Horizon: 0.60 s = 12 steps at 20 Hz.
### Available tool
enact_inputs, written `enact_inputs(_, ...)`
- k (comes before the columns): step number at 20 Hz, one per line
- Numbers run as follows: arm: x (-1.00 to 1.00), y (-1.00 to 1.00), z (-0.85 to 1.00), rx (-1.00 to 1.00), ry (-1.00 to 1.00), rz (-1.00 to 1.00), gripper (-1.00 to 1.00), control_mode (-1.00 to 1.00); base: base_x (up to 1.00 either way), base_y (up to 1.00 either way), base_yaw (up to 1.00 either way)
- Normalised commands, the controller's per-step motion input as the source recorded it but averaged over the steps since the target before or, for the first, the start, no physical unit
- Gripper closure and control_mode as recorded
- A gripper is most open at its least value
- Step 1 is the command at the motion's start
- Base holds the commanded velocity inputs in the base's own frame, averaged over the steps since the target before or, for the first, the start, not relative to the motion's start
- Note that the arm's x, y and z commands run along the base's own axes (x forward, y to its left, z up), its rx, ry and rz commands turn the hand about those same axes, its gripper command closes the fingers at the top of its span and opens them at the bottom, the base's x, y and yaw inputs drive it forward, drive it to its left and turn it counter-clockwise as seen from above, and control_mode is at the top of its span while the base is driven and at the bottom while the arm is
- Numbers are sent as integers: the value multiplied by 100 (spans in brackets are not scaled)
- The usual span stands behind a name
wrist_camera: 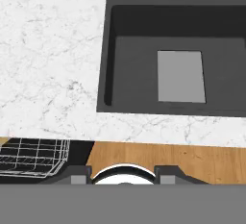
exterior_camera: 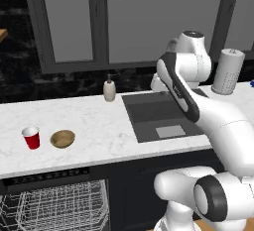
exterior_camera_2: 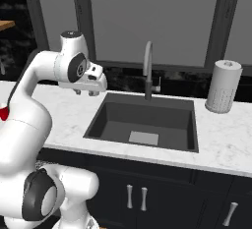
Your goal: Pick up the cup and bowl from the counter, place them in the dishwasher, and close the dishwasher door.
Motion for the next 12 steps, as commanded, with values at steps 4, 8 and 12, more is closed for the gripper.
enact_inputs(4, -51, 12, -1, 5, 0, 1, -100, -100, 0, 0, 0)
enact_inputs(8, -82, 27, 0, 18, -1, 0, -100, -100, 0, 0, 0)
enact_inputs(12, -72, 20, -3, 11, 0, 0, -100, -100, 0, 0, 0)
